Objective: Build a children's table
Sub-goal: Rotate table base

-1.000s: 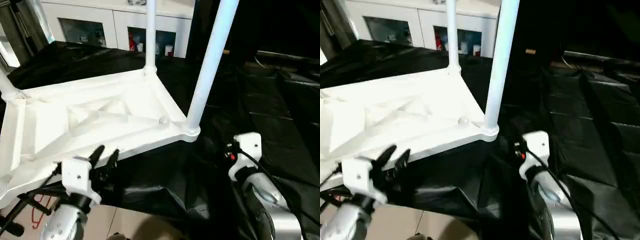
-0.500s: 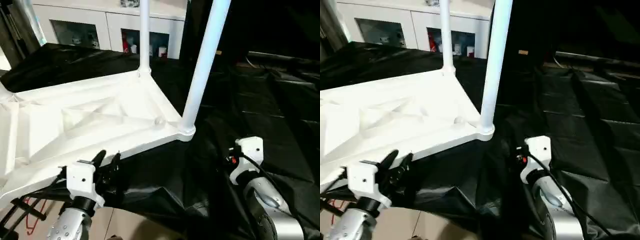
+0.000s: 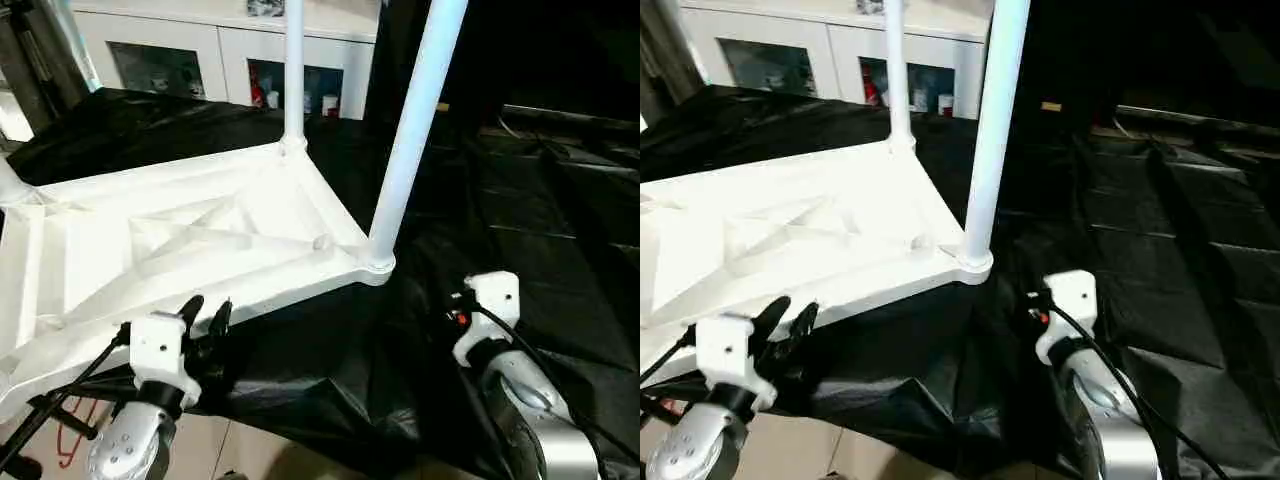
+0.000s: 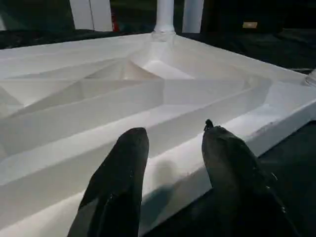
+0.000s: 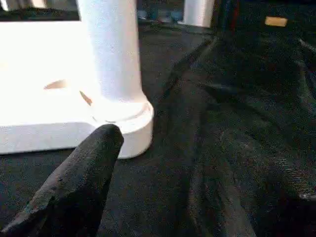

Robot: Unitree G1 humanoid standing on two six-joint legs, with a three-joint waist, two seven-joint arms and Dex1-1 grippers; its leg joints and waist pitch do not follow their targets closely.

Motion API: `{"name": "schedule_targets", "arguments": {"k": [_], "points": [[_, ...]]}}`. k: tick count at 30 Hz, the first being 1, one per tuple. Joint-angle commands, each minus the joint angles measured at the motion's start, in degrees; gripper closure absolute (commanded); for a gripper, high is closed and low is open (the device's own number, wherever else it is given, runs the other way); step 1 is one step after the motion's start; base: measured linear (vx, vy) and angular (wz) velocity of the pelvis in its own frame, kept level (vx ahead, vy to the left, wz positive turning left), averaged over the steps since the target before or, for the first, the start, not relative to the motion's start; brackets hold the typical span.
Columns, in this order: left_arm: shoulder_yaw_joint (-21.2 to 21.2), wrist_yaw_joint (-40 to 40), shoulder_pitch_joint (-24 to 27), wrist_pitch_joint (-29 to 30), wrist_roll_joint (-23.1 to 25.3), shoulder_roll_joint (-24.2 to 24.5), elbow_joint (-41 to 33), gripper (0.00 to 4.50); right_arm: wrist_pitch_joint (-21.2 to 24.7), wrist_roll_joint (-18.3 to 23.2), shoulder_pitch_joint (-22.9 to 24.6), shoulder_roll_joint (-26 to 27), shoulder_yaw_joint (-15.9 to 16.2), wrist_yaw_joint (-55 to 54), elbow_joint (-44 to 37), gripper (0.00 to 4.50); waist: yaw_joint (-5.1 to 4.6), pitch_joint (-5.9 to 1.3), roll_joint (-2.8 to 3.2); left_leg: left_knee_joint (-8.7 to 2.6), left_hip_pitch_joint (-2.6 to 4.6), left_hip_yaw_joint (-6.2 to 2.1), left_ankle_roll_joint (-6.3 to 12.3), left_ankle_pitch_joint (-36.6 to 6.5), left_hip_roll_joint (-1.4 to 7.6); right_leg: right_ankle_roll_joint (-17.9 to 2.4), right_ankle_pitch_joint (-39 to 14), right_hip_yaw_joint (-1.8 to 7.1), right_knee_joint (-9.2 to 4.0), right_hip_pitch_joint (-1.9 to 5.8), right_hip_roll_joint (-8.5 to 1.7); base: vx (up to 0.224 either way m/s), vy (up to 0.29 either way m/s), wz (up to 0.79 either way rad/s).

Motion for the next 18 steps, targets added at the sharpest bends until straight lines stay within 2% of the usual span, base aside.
{"name": "schedule_targets", "arguments": {"k": [1,4,6,7,9,10,11,12,13,14,15,16,18], "points": [[-0.82,-0.36,-0.62,0.85,-1.02,0.14,-0.84,2.4,0.7,2.16,0.36,-1.34,1.6,4.06,-2.07,0.82,0.11,-2.4,0.87,-3.99,0.4,-0.41,0.88,-20.73,1.2,-3.59,-18.4,2.49,-4.64,2.01,-3.09,0.0,0.0,0.0],[-1.18,-1.07,-0.64,1.59,-1.89,0.16,-1.21,2.4,1.84,3.34,0.56,-2.27,2.54,6.57,-3.05,0.82,0.11,-2.4,0.75,-4.04,0.11,-0.43,1.22,-20.32,1.18,-3.74,-18.48,2.45,-4.49,2.25,-3.16,0.0,0.0,0.0],[-2.39,-5.31,0.34,3.81,-5.35,1.84,-2.8,2.4,4.77,6.96,0.07,-4.28,3.95,12.49,-4.04,0.82,0.27,-2.43,-0.34,-3.95,0.1,-0.34,1.78,-19.85,1.31,-3.64,-20.15,2.5,-4.63,2.25,-3.29,0.0,0.0,0.0],[-3.11,-7.87,1.18,4.9,-6.52,3.72,-3.69,2.4,5.98,8.25,-0.66,-5.25,4.57,14.78,-3.78,0.82,0.52,-2.42,0.3,-4.02,0.2,-0.49,1.95,-19.55,1.33,-3.86,-20.51,2.52,-4.48,2.17,-3.4,0.0,0.0,0.0],[-3.35,-9.43,1.89,5.9,-7.1,5.12,-4.21,2.4,6.57,8.77,-1.32,-5.84,4.99,16.11,-3.29,0.82,0.35,-2.34,0.4,-4.11,0.06,-0.52,1.83,-19.63,1.4,-4.04,-20.39,2.49,-4.49,2.12,-3.29,0.0,0.0,0.0],[-3.38,-11.82,3.13,7.44,-7.6,7.54,-4.81,2.4,7.63,9.37,-2.51,-6.83,5.88,18.5,-2.31,0.82,0.34,-2.33,-0.12,-4.08,0.15,-0.49,1.85,-19.8,1.3,-4.11,-21.55,2.46,-4.36,2.11,-3.4,0.0,0.0,0.0],[-3.01,-13.48,4.01,8.83,-8.02,9.43,-5.19,2.4,7.57,9.2,-3.87,-7.41,6.69,20.37,-0.74,0.82,0.21,-2.22,-0.05,-4.12,0.06,-0.47,1.83,-19.88,1.27,-3.93,-22.12,2.46,-4.52,2.02,-3.32,0.0,0.0,0.0],[-2.58,-15.18,4.81,9.81,-8.26,11.52,-5.46,2.4,7.46,8.99,-5.57,-7.68,7.43,21.87,1.37,0.82,0.19,-2.33,-0.57,-3.99,0.26,-0.55,1.78,-20.25,1.27,-4.22,-23.11,2.36,-4.28,1.9,-3.49,0.0,0.0,0.0],[-2.26,-16.22,5.24,10.16,-8.26,12.91,-5.53,2.4,7.18,8.8,-6.85,-7.61,7.86,22.68,3.04,0.82,-0.07,-2.02,-0.31,-4.14,0.18,-0.44,1.5,-21.02,1.21,-3.8,-25.04,2.42,-4.71,1.73,-3.36,0.0,0.0,0.0],[-2.26,-16.22,5.24,10.16,-8.26,12.91,-5.53,2.4,7.18,8.8,-6.85,-7.61,7.86,22.68,3.04,0.82,0.1,-2.09,-0.23,-3.94,0.62,-0.45,1.26,-21.68,1.22,-3.85,-25.58,2.39,-4.8,1.42,-3.38,0.0,0.0,0.0],[-1.64,-16.72,5.51,10.75,-8.03,14.08,-5.34,2.4,6.22,8.28,-8.61,-7.03,8.16,23.11,5.46,0.82,0.17,-1.91,-0.72,-3.98,0.87,-0.43,1.04,-22.57,1.24,-3.92,-26.69,2.46,-4.92,1.25,-3.49,0.0,0.0,0.0],[-1.5,-16.79,5.51,10.77,-7.86,14.38,-5.24,2.4,6.07,8.29,-9.15,-6.76,8.2,23.23,6.17,0.82,0.14,-1.94,-0.54,-4.09,0.84,-0.52,0.78,-22.82,1.22,-4.05,-26.79,2.44,-4.89,1.35,-3.48,0.0,0.0,0.0],[-0.51,-16.85,5.44,11.2,-6.95,15.92,-4.68,2.4,4.69,8.01,-12.6,-5.09,8.52,23.8,10.76,0.82,0.27,-1.98,-0.57,-4.15,1.15,-0.57,0.16,-24.12,1.34,-4.16,-26.76,2.4,-4.95,1.13,-3.44,0.0,0.0,0.0]]}}
